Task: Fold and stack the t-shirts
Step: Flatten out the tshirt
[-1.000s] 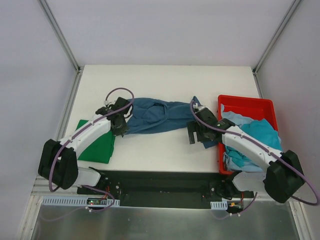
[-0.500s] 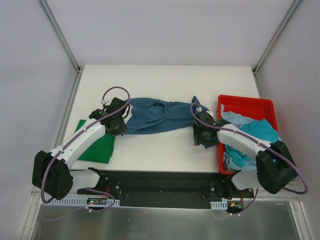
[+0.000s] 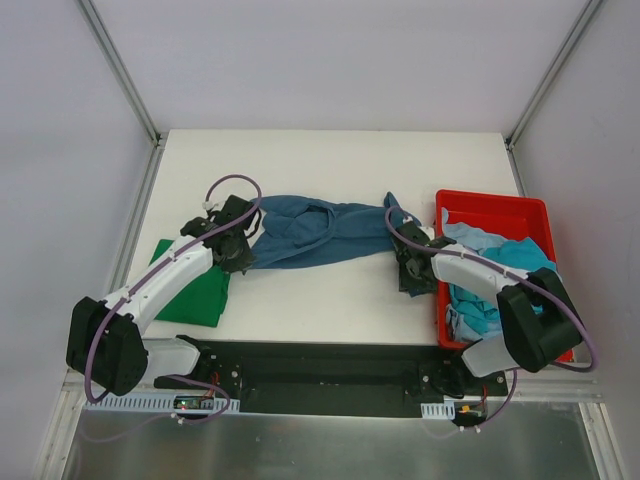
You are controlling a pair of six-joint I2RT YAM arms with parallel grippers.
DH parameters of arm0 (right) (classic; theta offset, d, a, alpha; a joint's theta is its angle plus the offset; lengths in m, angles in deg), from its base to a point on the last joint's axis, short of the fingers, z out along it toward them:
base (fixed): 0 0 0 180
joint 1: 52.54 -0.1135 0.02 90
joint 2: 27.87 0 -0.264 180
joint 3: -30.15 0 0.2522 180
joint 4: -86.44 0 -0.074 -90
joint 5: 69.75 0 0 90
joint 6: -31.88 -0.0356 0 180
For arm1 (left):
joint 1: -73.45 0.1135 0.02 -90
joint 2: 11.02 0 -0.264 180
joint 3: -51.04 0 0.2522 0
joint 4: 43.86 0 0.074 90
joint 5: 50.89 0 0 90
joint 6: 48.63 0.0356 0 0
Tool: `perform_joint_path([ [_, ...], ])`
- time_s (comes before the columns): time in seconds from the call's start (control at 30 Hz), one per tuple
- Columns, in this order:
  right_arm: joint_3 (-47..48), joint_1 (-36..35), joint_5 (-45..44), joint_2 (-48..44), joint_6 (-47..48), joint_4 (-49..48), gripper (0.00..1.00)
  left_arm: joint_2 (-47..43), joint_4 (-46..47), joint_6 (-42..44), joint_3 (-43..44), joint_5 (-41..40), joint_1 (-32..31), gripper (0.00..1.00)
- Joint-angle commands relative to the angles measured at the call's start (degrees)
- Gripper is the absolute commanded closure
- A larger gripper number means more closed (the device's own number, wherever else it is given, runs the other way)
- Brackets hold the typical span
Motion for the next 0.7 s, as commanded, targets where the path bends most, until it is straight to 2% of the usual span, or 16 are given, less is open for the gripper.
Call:
perform_joint_path([
  [0.0, -1.1, 1.3, 1.1, 1.3, -1.2, -1.7, 0.57, 0.0, -2.5, -0.8, 0.3, -1.1, 0.3, 1.0],
  [0.03, -1.3, 1.3, 1.4, 1.6, -1.2, -2.2, 0.59, 0.1, -2.5, -0.9, 0.5, -1.0, 0.3, 1.0],
  [0.13, -0.9, 1.4, 1.9, 2.7, -1.0, -3.2, 0.72, 0.8, -2.5, -0.9, 1.0, -1.1, 0.3, 1.0],
  [0.2, -0.2, 1.4, 1.5, 3.7, -0.8, -3.1, 0.82, 1.0, -2.5, -0.7, 1.3, -1.2, 0.3, 1.0],
  [0.27, 1.1, 1.4, 1.1, 4.2, -0.5, -2.3, 1.0, 1.4, -2.6, -0.5, 1.9, -1.9, 0.3, 1.0],
  [0.43, 4.1, 1.5, -2.3, -4.7, 3.2, -3.9, 1.0, 0.8, -2.7, 0.2, 8.1, -5.7, 0.9, 1.0],
  [0.57, 10.9, 2.3, -8.1, -13.9, 8.8, -4.6, 1.0, 0.6, -2.6, 1.0, 19.5, -10.0, 1.8, 1.0],
  [0.67, 17.9, 5.0, -8.1, -17.2, 11.1, -5.7, 1.0, 0.6, -2.7, 2.0, 28.4, -14.2, 2.3, 1.0],
])
